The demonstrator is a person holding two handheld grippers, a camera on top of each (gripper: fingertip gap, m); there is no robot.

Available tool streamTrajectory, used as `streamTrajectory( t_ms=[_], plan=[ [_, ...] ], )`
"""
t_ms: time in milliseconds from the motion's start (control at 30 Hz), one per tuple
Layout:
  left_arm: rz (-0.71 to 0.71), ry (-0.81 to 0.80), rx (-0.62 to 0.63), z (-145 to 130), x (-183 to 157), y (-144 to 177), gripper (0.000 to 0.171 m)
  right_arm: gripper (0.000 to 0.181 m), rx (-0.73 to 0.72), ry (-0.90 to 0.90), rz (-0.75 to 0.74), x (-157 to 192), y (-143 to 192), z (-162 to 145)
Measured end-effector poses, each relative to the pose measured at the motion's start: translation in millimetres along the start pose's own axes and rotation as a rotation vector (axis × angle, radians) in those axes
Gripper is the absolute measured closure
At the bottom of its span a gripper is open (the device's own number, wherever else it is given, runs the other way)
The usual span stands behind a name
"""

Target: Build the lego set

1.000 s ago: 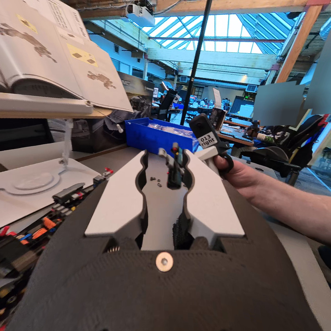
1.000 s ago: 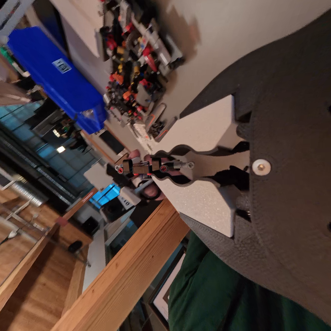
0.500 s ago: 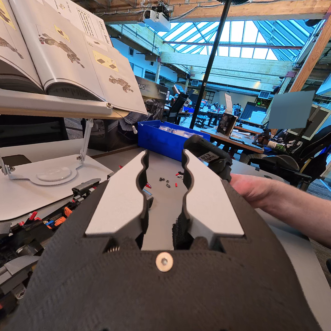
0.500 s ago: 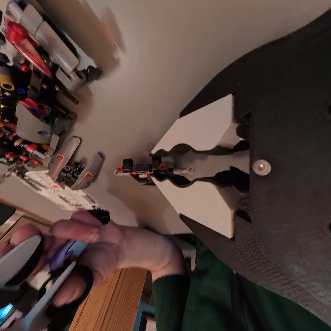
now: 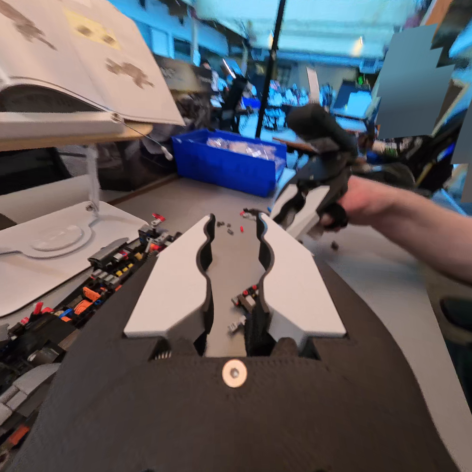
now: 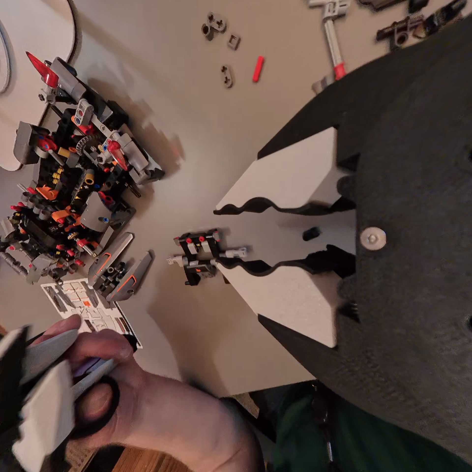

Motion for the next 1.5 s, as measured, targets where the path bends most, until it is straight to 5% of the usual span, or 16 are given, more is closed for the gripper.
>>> streamTrajectory(
  t_ms=[167,400,767,1067,1200,1500],
  plan=[
    [-0.137,-0.252,0.325,-47.0,-25.5,-3.7,0.150,0.151,-0.013,0.009,0.047,14.7,3.3,-15.5],
    [-0.169,-0.405,0.475,-88.6,-37.1,-19.7,0.144,0.153,-0.029,0.031,0.069,23.9,0.8,-21.9],
    [0.116,-0.553,0.522,-101.6,-9.9,-43.8,0.135,0.158,0.049,0.151,0.026,35.2,-5.9,-37.8],
    [0.163,-0.457,0.332,-65.0,-0.1,-31.6,0.137,0.167,0.315,0.333,-0.063,55.6,-45.8,-73.4],
    [0.173,-0.487,0.317,-63.3,-2.6,-32.1,0.140,0.181,0.345,0.393,-0.122,56.7,-48.6,-72.8],
    [0.167,-0.492,0.306,-61.9,-5.9,-32.3,0.140,0.181,0.314,0.389,-0.109,55.9,-45.9,-73.2]
  ],
)
Point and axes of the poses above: each gripper's, where its closed fingertips meet, y back along the fingers, z out of its top, x = y × z across the jaws, the point moved 4 cm from there along y, back along the fingers, and after that the axes turned 9 degrees about z, right-handed, at the moved point
